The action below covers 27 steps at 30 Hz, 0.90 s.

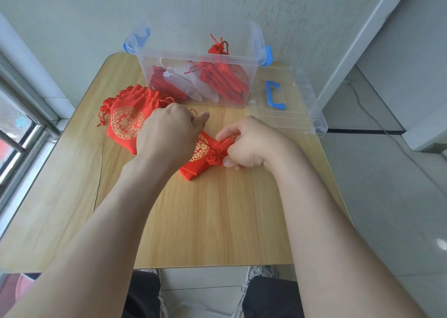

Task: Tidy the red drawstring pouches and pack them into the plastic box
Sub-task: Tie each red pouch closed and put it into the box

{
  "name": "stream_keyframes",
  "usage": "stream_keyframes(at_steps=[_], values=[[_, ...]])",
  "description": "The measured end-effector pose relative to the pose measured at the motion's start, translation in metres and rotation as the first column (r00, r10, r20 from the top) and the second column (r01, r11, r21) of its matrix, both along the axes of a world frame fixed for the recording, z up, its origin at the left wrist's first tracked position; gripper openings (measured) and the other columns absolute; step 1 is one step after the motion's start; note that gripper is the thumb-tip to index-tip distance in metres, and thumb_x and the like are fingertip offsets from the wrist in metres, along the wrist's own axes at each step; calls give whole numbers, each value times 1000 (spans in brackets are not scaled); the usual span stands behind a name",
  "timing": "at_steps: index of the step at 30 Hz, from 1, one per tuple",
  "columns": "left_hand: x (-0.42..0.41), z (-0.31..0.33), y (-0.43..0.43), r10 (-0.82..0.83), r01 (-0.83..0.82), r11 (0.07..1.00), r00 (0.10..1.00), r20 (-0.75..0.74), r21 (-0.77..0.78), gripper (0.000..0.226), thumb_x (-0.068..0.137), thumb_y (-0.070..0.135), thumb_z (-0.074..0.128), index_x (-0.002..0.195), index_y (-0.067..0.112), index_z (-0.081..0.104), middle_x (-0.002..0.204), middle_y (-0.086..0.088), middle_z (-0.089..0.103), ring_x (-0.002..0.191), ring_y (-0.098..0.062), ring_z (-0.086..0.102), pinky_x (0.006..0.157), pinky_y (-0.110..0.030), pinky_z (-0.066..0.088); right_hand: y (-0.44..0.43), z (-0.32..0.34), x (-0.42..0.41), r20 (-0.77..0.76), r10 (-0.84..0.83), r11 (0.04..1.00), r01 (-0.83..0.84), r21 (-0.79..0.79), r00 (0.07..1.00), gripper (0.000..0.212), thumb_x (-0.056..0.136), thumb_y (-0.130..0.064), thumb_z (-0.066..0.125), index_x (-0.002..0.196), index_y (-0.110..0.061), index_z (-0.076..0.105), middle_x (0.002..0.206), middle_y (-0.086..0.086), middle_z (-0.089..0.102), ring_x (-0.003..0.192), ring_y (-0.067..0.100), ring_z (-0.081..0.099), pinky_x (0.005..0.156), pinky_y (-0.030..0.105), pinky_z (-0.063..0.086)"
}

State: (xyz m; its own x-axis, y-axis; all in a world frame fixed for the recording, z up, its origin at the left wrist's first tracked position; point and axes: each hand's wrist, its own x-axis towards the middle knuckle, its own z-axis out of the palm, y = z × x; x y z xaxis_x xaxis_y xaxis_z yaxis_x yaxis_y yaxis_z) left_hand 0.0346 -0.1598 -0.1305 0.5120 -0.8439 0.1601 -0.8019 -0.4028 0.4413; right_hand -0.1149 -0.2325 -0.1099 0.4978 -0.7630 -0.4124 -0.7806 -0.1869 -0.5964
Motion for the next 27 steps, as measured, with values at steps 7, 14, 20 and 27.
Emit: stream_keyframes(at_steps=[7, 14, 20, 27], values=[[-4, 0, -2, -121, 113, 979, 992, -36, -171, 66, 108, 53, 42, 58, 11, 41, 56, -4, 49, 57, -31, 50, 56, -41, 39, 0, 3, 2, -70, -9, 991, 0, -132, 998, 43, 81, -16, 84, 116, -37, 72, 113, -4, 66, 85, 11, 64, 61, 22, 45], [-2, 13, 0, -206, 37, 903, 911, -356, -427, 64, 111, 55, 39, 63, 13, 28, 49, 8, 28, 50, -32, 37, 53, -52, 49, -3, -7, 3, -1, -35, 942, 32, -335, 999, 26, 81, -35, 80, 107, -32, 77, 108, 3, 69, 90, 26, 68, 71, 31, 54], [-3, 9, 0, -159, -45, 900, 893, -422, -433, 53, 112, 53, 28, 102, 15, 64, 88, 3, 71, 79, -24, 70, 80, -54, 57, -14, -1, 4, 358, -189, 774, 363, -519, 915, 19, 102, -26, 60, 86, -17, 57, 85, 4, 63, 84, 32, 55, 70, 33, 34], [0, -10, -6, -159, 139, 985, 962, -222, -103, 37, 108, 36, 43, 98, 9, 66, 97, -7, 70, 99, -33, 63, 87, -40, 46, -13, 21, 26, 858, -244, 813, 577, -74, 453, 18, 102, -18, 64, 86, -14, 70, 68, 6, 75, 56, 28, 76, 49, 36, 54]])
